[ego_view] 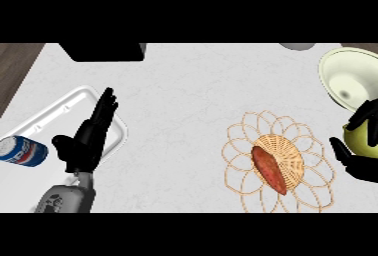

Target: Pick the lemon from the placemat and place it in the bowl

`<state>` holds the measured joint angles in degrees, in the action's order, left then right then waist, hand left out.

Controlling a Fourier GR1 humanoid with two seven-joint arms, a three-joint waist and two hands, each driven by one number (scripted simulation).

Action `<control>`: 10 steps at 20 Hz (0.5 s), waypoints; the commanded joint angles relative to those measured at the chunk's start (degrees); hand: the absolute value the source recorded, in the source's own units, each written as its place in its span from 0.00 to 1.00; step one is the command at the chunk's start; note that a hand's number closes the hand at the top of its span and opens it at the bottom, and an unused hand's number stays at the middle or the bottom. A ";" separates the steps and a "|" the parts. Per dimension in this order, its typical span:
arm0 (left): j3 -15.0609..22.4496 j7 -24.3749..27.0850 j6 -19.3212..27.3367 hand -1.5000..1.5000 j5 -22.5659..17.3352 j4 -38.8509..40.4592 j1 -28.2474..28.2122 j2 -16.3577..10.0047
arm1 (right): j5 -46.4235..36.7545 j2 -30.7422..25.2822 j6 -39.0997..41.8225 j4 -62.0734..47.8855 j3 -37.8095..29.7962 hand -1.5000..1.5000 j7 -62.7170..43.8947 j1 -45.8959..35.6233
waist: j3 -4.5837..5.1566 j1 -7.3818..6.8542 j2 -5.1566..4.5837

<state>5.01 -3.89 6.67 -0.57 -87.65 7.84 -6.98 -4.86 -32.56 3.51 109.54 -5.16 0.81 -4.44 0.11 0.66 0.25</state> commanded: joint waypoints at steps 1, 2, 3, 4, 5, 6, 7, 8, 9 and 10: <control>0.64 -1.27 -0.01 0.50 0.89 -0.17 0.26 0.60 | 1.17 -3.65 2.24 3.15 -5.12 1.00 -9.97 -4.50 | -0.07 -0.54 -0.17; 2.22 -1.16 2.95 0.50 3.63 2.09 3.66 3.21 | 0.87 -3.02 1.85 2.75 -5.06 1.00 -11.20 -5.73 | -0.07 -0.42 -0.23; 0.46 -0.60 1.26 0.50 1.82 1.23 1.68 1.76 | 3.18 -4.78 3.99 1.51 -7.05 1.00 -13.50 -8.98 | -0.07 -0.69 -0.23; -0.66 -0.72 -0.64 0.50 0.07 1.36 2.14 0.96 | 1.83 -4.40 3.31 0.85 -6.20 1.00 -16.00 -10.79 | -0.07 -0.80 -0.25; -0.19 -0.43 0.52 0.50 0.70 0.77 2.92 1.92 | 4.82 -6.62 4.75 -0.50 -9.43 1.00 -16.44 -13.40 | -0.07 -0.79 -0.24; 1.43 -2.97 1.53 0.50 2.46 0.82 4.08 3.01 | 2.91 -5.10 3.94 -0.63 -8.23 1.00 -17.25 -13.31 | -0.08 -0.73 -0.24; -0.33 -1.36 -0.91 0.50 0.69 -0.71 1.06 0.73 | 1.63 -4.61 3.12 -4.32 -6.99 1.00 -17.58 -17.28 | -0.08 -1.15 -0.28; 2.80 -0.89 0.67 0.50 2.13 -3.05 -2.27 3.01 | 1.50 -5.92 2.41 -6.48 -7.50 1.00 -20.58 -20.57 | -0.06 -1.59 -0.27; -1.52 -0.99 -1.28 0.50 0.37 -0.17 2.26 0.30 | -0.73 -4.87 2.52 -6.71 -6.82 1.00 -18.72 -18.97 | -0.08 -1.04 -0.30; 2.08 -2.46 0.39 0.50 2.09 -2.66 -0.95 2.72 | 2.20 -8.30 5.50 -7.46 -9.49 1.00 -21.41 -21.14 | -0.08 -1.10 -0.23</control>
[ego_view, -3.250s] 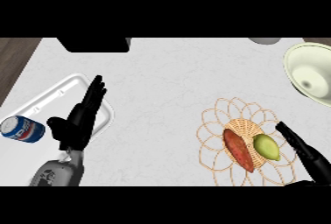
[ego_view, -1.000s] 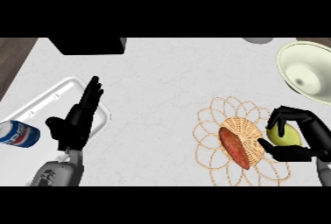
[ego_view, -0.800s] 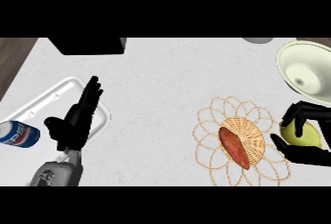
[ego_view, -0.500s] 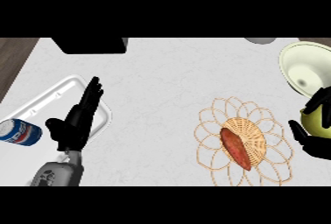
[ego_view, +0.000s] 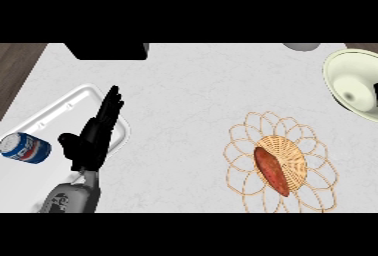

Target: Pick the lemon from the placemat and place it in the bowl

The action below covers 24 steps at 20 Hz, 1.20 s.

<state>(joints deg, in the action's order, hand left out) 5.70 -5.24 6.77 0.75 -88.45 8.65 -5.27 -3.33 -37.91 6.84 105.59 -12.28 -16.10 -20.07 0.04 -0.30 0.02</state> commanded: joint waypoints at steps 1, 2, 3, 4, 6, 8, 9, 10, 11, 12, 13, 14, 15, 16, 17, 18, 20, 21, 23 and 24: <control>-3.52 1.91 -2.66 0.50 -2.15 3.02 1.78 -1.82 | -2.87 -0.75 -0.09 -9.01 -1.02 1.00 0.94 -5.75 | -0.02 -0.17 -0.16; 0.26 6.18 0.01 0.50 1.94 5.03 -1.21 1.37 | -0.53 -0.53 1.81 -8.44 -1.22 1.00 -0.97 -6.38 | -0.02 0.01 -0.10; -0.15 1.68 0.01 0.50 1.28 -0.36 -0.85 0.55 | -2.18 -0.84 1.60 -10.50 -0.59 1.00 -1.90 -8.82 | -0.03 -0.19 -0.06; 0.84 -1.03 0.61 0.50 1.35 -2.79 -2.59 1.15 | -1.80 -2.82 3.08 -10.99 -3.60 1.00 0.52 -5.74 | -0.04 -0.05 -0.01; -1.74 1.03 -2.23 0.50 -0.81 1.77 2.36 -0.76 | -10.58 -4.99 0.43 -19.62 0.95 1.00 3.26 -10.71 | -0.01 -0.97 -0.48; -0.34 -1.49 -1.04 0.50 0.53 0.25 2.16 0.17 | -13.26 -4.46 -0.47 -25.30 1.69 1.00 7.59 -10.78 | -0.06 -0.81 -0.37; -0.20 1.99 -1.44 0.50 0.11 2.81 0.31 1.06 | -15.10 -6.59 0.01 -27.85 2.02 1.00 9.28 -11.94 | -0.04 -1.07 -0.54; 0.17 0.01 -1.32 0.50 1.07 1.66 2.52 0.35 | -17.32 -8.69 -0.16 -29.71 2.19 1.00 9.36 -12.95 | -0.05 -1.23 -0.60; 0.87 0.68 0.31 0.50 1.60 1.31 0.92 2.07 | -19.20 -7.64 -3.15 -33.69 1.56 1.00 15.51 -9.64 | -0.12 -1.23 -0.67; -0.67 0.54 -2.65 0.50 -0.39 0.24 -0.32 -0.41 | -21.79 -4.72 -5.49 -35.69 4.67 1.00 13.74 -13.70 | -0.06 -1.46 -0.46; -0.31 1.03 -1.35 0.50 0.80 1.55 1.50 0.59 | -22.77 -5.97 -4.75 -39.75 5.07 1.00 14.33 -17.40 | -0.05 -1.57 -0.56; -1.27 0.91 -1.69 0.50 -0.63 1.95 1.85 0.89 | -23.71 -5.15 -7.90 -43.00 3.93 1.00 20.24 -13.69 | -0.09 -1.30 -0.62; -1.39 1.07 -2.66 0.50 -0.82 1.07 1.13 -0.09 | -24.43 -6.09 -7.62 -48.11 3.61 1.00 19.19 -17.86 | -0.09 -1.84 -0.67; -2.52 0.31 -3.30 0.50 -1.29 2.26 2.67 -0.96 | -24.83 -5.55 -8.66 -52.04 3.41 1.00 21.72 -20.07 | -0.09 -1.72 -0.67; -1.19 -0.96 -2.12 0.50 0.09 0.37 1.64 -0.33 | -24.58 -7.10 -7.86 -55.58 2.21 1.00 23.51 -21.14 | -0.10 -1.66 -0.58; -0.19 0.34 -0.71 0.50 1.79 1.49 1.87 0.92 | -25.10 -5.68 -9.86 -57.64 1.94 1.00 24.38 -21.34 | -0.09 -1.26 -0.51; 0.03 4.38 -1.55 0.50 1.45 2.44 -0.73 1.37 | -27.57 -5.17 -12.17 -63.67 2.69 1.00 26.48 -23.30 | -0.09 -1.60 -0.64; -1.27 2.31 -3.13 0.50 -0.31 1.50 -0.11 0.01 | -27.70 -5.27 -14.50 -66.62 1.62 1.00 30.72 -21.86 | -0.12 -1.59 -0.66; -0.23 1.00 -1.38 0.50 1.27 0.38 0.53 1.18 | -28.83 -5.81 -16.29 -71.11 1.10 1.00 33.65 -23.14 | -0.12 -1.32 -0.56; 1.01 -0.83 -0.59 0.50 1.65 -0.29 2.46 2.48 | -28.42 -7.28 -17.30 -74.92 -0.22 1.00 36.99 -22.05 | -0.26 -2.33 -1.15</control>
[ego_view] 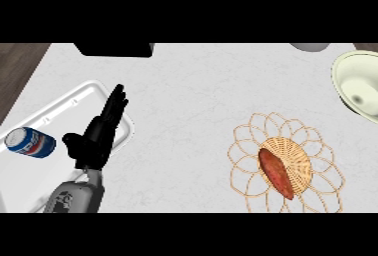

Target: Pick the lemon from the placemat and place it in the bowl

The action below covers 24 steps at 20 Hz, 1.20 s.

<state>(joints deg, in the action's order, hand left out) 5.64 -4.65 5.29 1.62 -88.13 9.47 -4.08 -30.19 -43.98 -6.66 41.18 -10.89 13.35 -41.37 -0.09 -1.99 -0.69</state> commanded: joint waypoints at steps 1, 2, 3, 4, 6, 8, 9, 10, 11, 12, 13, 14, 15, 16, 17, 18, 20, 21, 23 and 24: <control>0.06 3.71 -0.82 0.50 0.17 0.81 -1.86 -0.08 | -2.02 -1.33 -3.94 -13.29 -1.76 1.00 8.38 -2.88 | -0.04 -0.50 -0.24; 0.66 0.71 -0.10 0.50 0.56 -0.03 -0.39 0.43 | -3.15 0.67 -6.49 -15.72 -1.26 1.00 6.97 -4.08 | -0.12 -1.55 -0.62; 0.45 -1.00 0.07 0.50 0.44 -1.00 1.59 0.47 | -3.78 -0.51 -5.75 -18.06 -1.21 1.00 7.66 -5.70 | -0.11 -1.23 -0.48; 2.04 -0.46 1.97 0.50 2.49 0.81 1.12 2.28 | -3.46 -0.40 -5.21 -19.44 -1.39 1.00 10.18 -4.38 | -0.09 -0.56 -0.36; 0.07 -0.97 -0.65 0.50 0.25 1.63 2.58 0.27 | -2.96 -0.10 -0.20 -22.01 -0.91 1.00 11.01 -4.55 | -0.14 -1.02 -0.64; -0.96 2.01 -0.01 0.50 0.43 2.83 1.94 0.25 | -0.39 -1.96 2.99 -25.24 -3.81 1.00 11.36 -4.40 | -0.14 -0.78 -0.65; -0.24 -0.53 -0.65 0.50 0.07 -0.31 0.51 -0.23 | 0.00 -0.33 2.64 -26.34 -4.12 0.00 12.84 -3.88 | -0.22 -1.56 -0.64; 0.32 -0.37 -1.30 0.50 -0.13 0.45 0.70 0.08 | -0.44 -1.56 5.48 -27.37 -3.58 0.00 14.07 -3.70 | -0.26 -1.75 -0.89; 0.08 0.33 -0.46 0.50 0.57 1.15 0.95 0.23 | 0.23 -2.00 9.27 -27.84 -3.88 0.00 14.11 -5.81 | -0.22 -1.65 -0.80; 0.88 1.12 -1.30 0.50 -0.05 -0.54 -1.60 0.44 | 1.06 -1.53 9.06 -28.62 -4.78 0.00 16.97 -4.08 | -0.24 -1.59 -0.64; 0.36 0.71 -1.05 0.50 -0.09 0.40 0.07 0.57 | 0.17 -2.96 12.50 -28.74 -3.82 0.00 16.92 -6.46 | -0.18 -1.25 -0.56; 0.16 1.15 -1.07 0.50 -0.04 0.25 -0.56 0.29 | 1.44 -1.83 10.55 -29.24 -5.30 0.00 20.19 -4.91 | -0.24 -1.32 -0.67; -1.07 0.09 -1.59 0.50 -1.02 0.95 1.38 -0.24 | 2.88 -2.11 11.61 -29.83 -6.75 0.00 21.18 -5.01 | -0.29 -1.29 -0.86; 1.78 -1.13 2.89 0.50 2.91 0.95 2.20 3.05 | 3.31 -3.24 13.82 -29.36 -7.02 0.00 23.03 -5.34 | -0.24 -0.39 -0.47; 1.12 0.49 -0.28 0.50 1.25 -0.07 -0.02 0.77 | 4.34 -1.71 13.13 -30.03 -8.16 0.00 21.53 -7.20 | -0.23 -1.32 -0.56; -0.24 0.25 -0.90 0.50 0.48 -0.46 -0.13 -0.48 | 5.25 -2.10 13.27 -29.83 -9.09 0.00 24.96 -5.94 | -0.25 -1.13 -0.52; -0.33 1.27 -1.07 0.50 -0.07 -0.47 -1.10 -0.07 | 7.70 -0.94 9.83 -30.04 -11.90 0.00 26.78 -5.45 | -0.24 -1.03 -0.48; 0.51 1.19 -0.34 0.50 0.99 1.11 0.23 0.84 | 9.18 -2.71 11.90 -30.09 -13.39 0.00 26.81 -6.78 | -0.24 -0.66 -0.55; -1.45 -0.31 -1.60 0.50 -0.66 0.92 2.39 -0.57 | 10.53 -5.49 14.43 -30.38 -14.90 0.00 25.87 -9.12 | -0.23 -0.92 -0.64; -1.80 -1.09 -1.78 0.50 -1.17 -0.23 0.34 -1.02 | 10.79 -4.80 12.68 -31.08 -15.39 0.00 25.93 -8.41 | -0.22 -1.22 -0.56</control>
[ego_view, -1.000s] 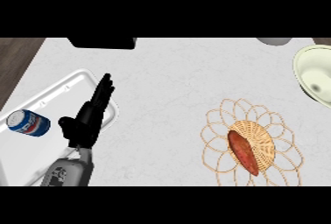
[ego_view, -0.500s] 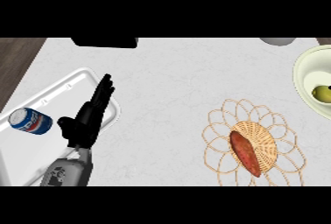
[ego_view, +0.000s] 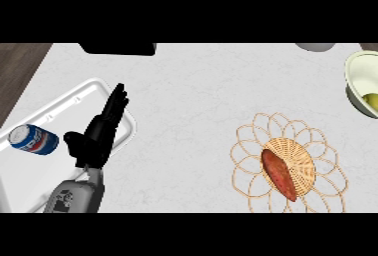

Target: Pick the lemon from the placemat and place it in the bowl

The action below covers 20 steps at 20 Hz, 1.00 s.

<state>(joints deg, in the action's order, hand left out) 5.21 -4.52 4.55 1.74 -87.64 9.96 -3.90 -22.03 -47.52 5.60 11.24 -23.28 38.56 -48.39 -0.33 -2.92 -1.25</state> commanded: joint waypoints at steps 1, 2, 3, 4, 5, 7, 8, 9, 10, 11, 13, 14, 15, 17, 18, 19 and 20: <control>-0.82 -0.21 -1.67 0.50 -1.24 -0.95 0.43 -1.15 | 4.40 -2.54 2.55 -2.18 -4.78 0.00 2.46 0.69 | -0.02 0.27 0.02; 0.23 -1.01 -0.53 0.50 -0.62 -1.98 -0.15 0.14 | 4.75 -3.74 4.46 -2.57 -5.10 0.00 0.13 -1.18 | 0.00 -0.03 0.08; -1.64 -2.85 -1.49 0.50 -2.01 -3.11 -0.19 -1.60 | 5.23 -4.46 6.09 -2.81 -5.39 0.00 -2.43 -2.10 | 0.10 0.37 0.41; -0.35 0.02 -0.35 0.50 -0.32 -0.36 -0.48 -0.01 | 5.22 -4.85 7.16 -3.24 -5.42 0.00 -1.99 -1.75 | 0.07 0.34 0.12; -1.70 2.62 -0.94 0.50 -0.62 2.04 -0.07 -0.77 | 5.50 -3.76 7.04 -3.54 -5.64 0.00 -0.83 -0.42 | 0.08 0.59 0.06; -0.80 -0.63 -1.59 0.50 -0.98 -2.75 -1.65 -1.42 | 6.92 -7.67 12.67 -4.41 -6.94 0.00 -2.31 -0.06 | 0.04 0.46 0.30; -1.18 -2.64 -0.87 0.50 -0.38 -2.30 1.29 -1.67 | 7.90 -8.74 14.06 -4.93 -7.99 0.00 -3.32 -0.87 | -0.05 0.32 0.04; 1.23 0.18 1.12 0.50 1.48 -1.48 -1.64 1.25 | 8.74 -8.47 15.54 -5.33 -8.66 0.00 -1.72 1.45 | 0.01 0.95 0.26; -0.52 -0.80 -0.31 0.50 0.36 -0.67 0.60 -0.58 | 9.44 -9.21 16.07 -5.63 -9.43 0.00 -2.65 1.12 | -0.02 0.74 0.05; 1.63 1.45 1.40 0.50 1.55 -0.52 -2.81 2.10 | 10.08 -8.96 17.72 -5.98 -10.03 0.00 0.28 3.73 | -0.08 0.79 0.00; -0.74 -0.66 -0.25 0.50 -0.19 -0.16 -0.02 0.00 | 9.83 -11.77 22.92 -5.23 -9.55 0.00 -1.32 2.98 | -0.06 0.76 0.01; -2.54 -0.16 -1.38 0.50 -1.64 0.34 0.54 -1.13 | 10.01 -8.76 21.52 -5.06 -9.55 0.00 1.11 5.29 | 0.01 1.01 0.18; 0.52 -0.44 1.32 0.50 1.45 0.72 0.92 1.52 | 10.29 -12.25 25.44 -4.90 -9.85 0.00 0.30 4.69 | -0.07 1.12 0.06; 0.01 0.07 -0.03 0.50 0.58 -1.82 -1.80 0.08 | 10.85 -10.36 24.93 -4.69 -10.28 0.00 1.66 6.17 | -0.07 0.42 0.20; 0.08 -1.47 -0.83 0.50 -0.04 -2.55 -1.54 -0.25 | 11.15 -10.41 25.93 -4.86 -10.57 0.00 3.85 8.90 | -0.11 0.77 0.25; -0.43 0.53 -0.19 0.50 0.22 0.08 -0.85 0.40 | 10.81 -12.77 29.07 -4.36 -10.04 0.00 1.52 8.01 | -0.04 1.10 0.21; -0.67 -1.53 -0.31 0.50 0.01 -2.57 -0.74 -0.38 | 10.27 -10.98 28.93 -3.77 -9.41 0.00 4.55 10.52 | -0.09 1.00 0.32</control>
<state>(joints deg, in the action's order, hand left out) 4.84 -5.13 4.36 1.91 -88.77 9.40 -3.84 -11.83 -58.10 27.92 6.99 -32.87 37.82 -41.83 -0.37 -2.05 -1.04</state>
